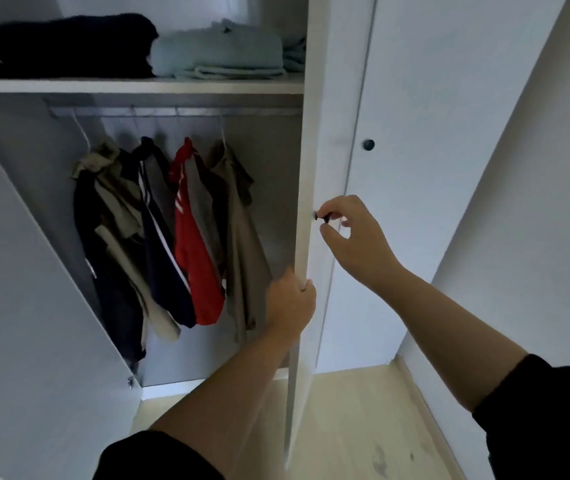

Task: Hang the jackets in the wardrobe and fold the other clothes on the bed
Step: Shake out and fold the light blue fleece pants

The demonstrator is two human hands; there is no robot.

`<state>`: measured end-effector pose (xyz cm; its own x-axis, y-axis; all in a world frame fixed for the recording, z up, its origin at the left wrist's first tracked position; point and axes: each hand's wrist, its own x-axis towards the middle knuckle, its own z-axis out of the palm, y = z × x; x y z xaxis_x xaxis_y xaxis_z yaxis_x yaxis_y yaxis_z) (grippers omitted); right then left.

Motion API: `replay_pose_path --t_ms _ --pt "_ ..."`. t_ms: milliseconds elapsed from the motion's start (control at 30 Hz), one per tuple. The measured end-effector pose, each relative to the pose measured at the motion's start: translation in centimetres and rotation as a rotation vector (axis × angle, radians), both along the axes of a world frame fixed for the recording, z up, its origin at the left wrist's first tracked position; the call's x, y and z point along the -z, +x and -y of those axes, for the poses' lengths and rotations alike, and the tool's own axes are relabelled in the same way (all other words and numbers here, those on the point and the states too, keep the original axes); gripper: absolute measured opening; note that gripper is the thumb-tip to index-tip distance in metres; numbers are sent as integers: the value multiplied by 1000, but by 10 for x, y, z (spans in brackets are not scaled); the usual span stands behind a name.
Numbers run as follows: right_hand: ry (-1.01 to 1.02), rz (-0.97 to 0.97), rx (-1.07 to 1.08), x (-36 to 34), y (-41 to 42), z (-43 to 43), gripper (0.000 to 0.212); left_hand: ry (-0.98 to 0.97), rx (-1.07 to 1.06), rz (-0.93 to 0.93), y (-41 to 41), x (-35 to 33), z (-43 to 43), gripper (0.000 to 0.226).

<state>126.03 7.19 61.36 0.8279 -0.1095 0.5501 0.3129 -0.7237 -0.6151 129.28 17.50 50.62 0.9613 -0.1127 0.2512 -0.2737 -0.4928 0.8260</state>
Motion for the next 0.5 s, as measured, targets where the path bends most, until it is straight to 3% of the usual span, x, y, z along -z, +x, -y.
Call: replay_pose_path --t_ms 67,167,300,500 --pt "-13 -9 -80 3 28 -24 11 -25 -7 27 19 0 -31 11" --pt "3 -51 -146 -2 74 -59 18 -55 -52 3 58 0 -75 21" --pt "44 -108 -206 -7 132 -98 27 -176 -25 -97 118 0 -115 8" --pt "-5 -97 -185 -5 221 -139 23 -208 -7 -125 214 8 -151 25"
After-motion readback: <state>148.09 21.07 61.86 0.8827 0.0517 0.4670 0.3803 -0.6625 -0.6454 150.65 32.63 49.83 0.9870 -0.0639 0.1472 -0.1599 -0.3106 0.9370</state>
